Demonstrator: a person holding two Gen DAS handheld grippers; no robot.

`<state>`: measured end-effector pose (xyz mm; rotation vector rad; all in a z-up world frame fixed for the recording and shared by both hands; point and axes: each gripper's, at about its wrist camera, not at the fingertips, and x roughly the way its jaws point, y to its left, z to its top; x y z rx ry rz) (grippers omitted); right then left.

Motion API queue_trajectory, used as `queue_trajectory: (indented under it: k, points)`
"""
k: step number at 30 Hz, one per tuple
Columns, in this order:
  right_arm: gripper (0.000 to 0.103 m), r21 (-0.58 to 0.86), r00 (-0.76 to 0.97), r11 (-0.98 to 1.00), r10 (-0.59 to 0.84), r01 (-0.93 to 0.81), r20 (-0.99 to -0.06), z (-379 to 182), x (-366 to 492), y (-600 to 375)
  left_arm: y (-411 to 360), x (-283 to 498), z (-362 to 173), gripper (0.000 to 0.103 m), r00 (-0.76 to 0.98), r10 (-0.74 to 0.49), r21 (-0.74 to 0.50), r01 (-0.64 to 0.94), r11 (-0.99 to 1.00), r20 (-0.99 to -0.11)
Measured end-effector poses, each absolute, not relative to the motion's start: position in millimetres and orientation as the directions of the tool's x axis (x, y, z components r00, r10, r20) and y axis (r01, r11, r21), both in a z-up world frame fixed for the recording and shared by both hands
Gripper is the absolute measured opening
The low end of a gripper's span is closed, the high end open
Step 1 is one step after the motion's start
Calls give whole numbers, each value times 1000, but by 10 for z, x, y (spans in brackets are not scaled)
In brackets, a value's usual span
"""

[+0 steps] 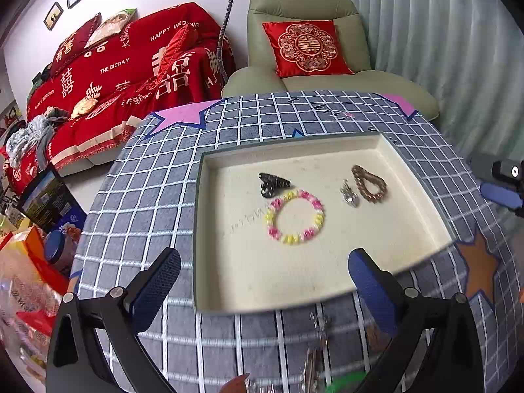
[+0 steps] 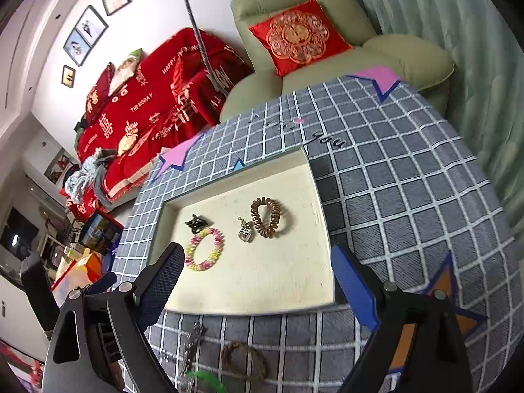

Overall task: Organize jewelry
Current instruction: 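Withdraw both open tools from the tray over the jewelry on the table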

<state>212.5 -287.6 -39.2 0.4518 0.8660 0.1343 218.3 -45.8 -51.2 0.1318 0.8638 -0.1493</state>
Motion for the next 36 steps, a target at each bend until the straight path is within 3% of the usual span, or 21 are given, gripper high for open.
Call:
queue_trajectory:
  k: [16, 31, 36]
  points:
    - [93, 421, 629, 907, 309, 32, -713, -142, 1173, -2933, -122, 1137, -629, 103, 593, -133, -10, 207, 978, -794]
    - [93, 294, 496, 951, 210, 98, -843, -807, 683, -2946, -335, 857, -1047, 103, 520, -147, -51, 194, 980, -842]
    - [92, 263, 468, 959, 185, 106, -864, -972, 638, -2895, -368, 886, -1126, 94, 507, -128, -45, 174, 984, -852]
